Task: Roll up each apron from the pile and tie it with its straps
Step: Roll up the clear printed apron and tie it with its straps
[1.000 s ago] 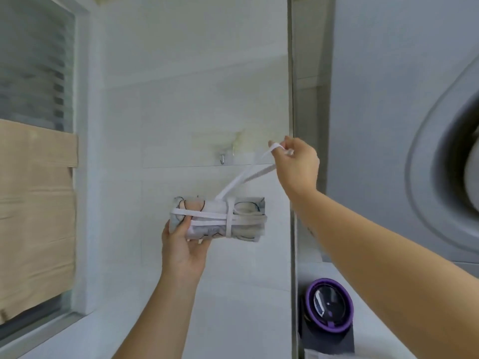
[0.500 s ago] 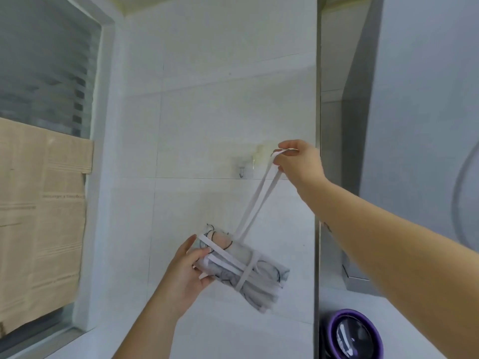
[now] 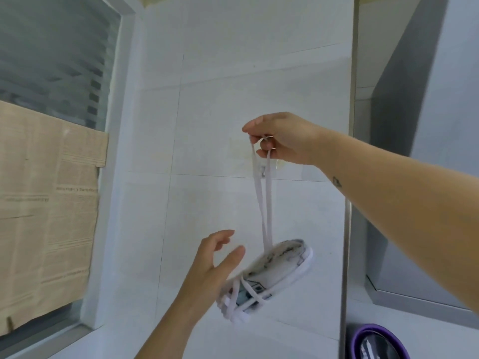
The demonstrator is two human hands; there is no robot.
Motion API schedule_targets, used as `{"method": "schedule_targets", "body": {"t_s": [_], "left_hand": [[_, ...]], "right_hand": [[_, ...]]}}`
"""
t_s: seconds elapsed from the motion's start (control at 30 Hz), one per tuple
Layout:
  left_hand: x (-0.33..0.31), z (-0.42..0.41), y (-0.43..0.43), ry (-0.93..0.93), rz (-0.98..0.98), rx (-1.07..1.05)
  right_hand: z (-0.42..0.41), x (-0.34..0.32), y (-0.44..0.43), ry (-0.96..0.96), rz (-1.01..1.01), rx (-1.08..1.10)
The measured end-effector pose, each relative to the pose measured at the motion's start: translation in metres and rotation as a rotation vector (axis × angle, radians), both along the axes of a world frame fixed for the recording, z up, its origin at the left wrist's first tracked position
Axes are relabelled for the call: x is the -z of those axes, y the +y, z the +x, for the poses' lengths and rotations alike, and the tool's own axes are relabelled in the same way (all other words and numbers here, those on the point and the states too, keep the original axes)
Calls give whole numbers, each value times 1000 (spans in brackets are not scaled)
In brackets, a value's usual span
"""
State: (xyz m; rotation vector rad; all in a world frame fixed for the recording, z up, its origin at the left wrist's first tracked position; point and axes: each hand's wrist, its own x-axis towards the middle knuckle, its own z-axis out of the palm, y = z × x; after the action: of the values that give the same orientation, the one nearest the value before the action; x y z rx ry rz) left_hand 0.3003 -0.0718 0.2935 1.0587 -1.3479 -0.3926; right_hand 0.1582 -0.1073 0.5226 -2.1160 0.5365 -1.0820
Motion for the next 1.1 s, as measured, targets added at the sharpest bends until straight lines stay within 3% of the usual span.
{"method": "schedule_targets", "body": {"t_s": [0.13, 0.27, 0.37, 0.5, 0.67, 0.77, 0.83, 0.93, 1.1], "left_hand": [[26, -3, -20, -60, 347, 137], [40, -19, -25, -33, 526, 420], [42, -29, -26, -107, 510, 478], [38, -32, -24, -194, 480, 338], [24, -21, -21, -125, 350, 153], [8, -19, -22, -303, 220, 17], [-3, -26, -22, -502, 242, -10], [-16, -39, -20, -703, 368, 50], [-34, -41, -13, -850, 583, 176]], "right_hand": [[0, 14, -8, -42, 32, 8], [0, 25, -11, -98, 62, -2], [-1, 27, -11, -131, 75, -6], [-3, 30, -10, -141, 70, 23], [-13, 32, -3, -1, -106, 79], [-7, 39, 18, 222, -188, -58], [3, 43, 31, 300, -210, -156], [15, 45, 40, 302, -212, -192], [11, 54, 18, 176, -80, -198]]}}
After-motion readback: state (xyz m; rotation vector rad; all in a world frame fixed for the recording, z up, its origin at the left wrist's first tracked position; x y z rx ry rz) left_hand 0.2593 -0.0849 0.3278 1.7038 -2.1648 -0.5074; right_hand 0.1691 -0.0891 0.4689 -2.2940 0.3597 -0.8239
